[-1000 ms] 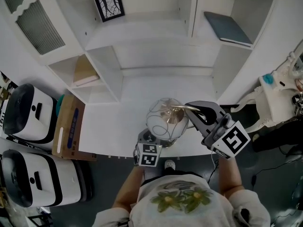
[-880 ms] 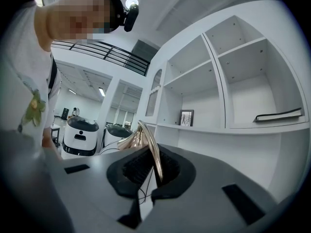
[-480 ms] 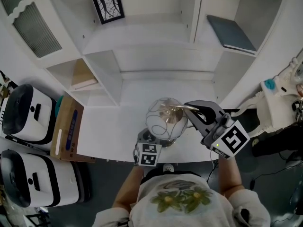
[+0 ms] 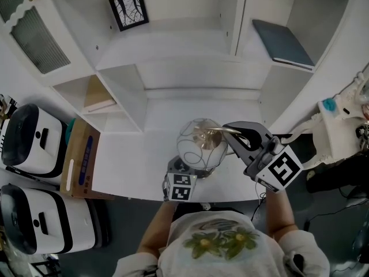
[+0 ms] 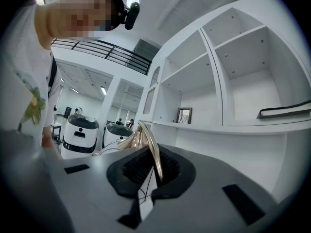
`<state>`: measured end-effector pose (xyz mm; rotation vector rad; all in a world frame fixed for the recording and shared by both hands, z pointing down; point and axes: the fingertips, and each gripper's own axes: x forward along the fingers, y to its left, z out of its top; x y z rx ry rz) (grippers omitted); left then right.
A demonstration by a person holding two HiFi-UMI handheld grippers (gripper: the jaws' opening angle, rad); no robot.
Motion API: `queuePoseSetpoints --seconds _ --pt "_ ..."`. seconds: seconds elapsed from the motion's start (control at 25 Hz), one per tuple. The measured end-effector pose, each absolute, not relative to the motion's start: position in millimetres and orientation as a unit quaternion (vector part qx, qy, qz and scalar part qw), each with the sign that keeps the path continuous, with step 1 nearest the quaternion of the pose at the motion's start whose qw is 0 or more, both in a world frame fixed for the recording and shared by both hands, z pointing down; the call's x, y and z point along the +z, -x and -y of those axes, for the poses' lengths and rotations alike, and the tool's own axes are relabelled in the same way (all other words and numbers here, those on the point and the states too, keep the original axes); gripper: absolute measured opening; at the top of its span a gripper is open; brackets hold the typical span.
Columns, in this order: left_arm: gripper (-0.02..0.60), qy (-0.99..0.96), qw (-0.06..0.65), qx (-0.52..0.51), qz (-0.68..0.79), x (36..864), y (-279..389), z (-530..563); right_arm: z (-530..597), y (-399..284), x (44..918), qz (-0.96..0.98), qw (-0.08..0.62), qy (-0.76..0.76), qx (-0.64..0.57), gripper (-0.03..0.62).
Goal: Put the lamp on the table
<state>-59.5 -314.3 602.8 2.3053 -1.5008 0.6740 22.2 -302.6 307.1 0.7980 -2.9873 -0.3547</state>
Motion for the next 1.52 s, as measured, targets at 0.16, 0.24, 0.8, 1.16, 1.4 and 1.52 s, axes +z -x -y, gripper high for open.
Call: queuePoseSetpoints --seconds 0.16,0.24,0.8,1.16,1.4,1.52 --pt "0.11 -0.805 0.156 0.237 0.522 605.0 57.5 321.1 308.7 -24.4 310.6 0.96 0.015 -0.256 -0.112 0.026" --pt "0.11 -0.805 0.157 0.238 0.521 606.0 57.3 324.8 312.6 -23.1 308.5 0.96 0.009 -0.258 -0.107 0.027" --pt "0.11 -0.801 0.169 0.247 0.519 617.3 62.5 351.5 343.3 -16.1 320.5 0.963 0.022 -0.248 -0.103 0.026" --pt "0.11 -0.802 0.181 0.252 0.511 630.3 60.7 365.6 361.2 -9.8 326.2 0.965 0.019 -0.246 -0.092 0.027" --pt "0.11 -0.802 0.185 0.257 0.506 636.9 60.7 372.9 372.5 -13.0 344.4 0.965 0.043 -0.243 -0.092 0.028" --pt "0.109 -0.801 0.19 0.261 0.505 642.9 61.2 374.4 376.2 -10.8 345.5 0.965 0.036 -0.244 -0.085 0.027"
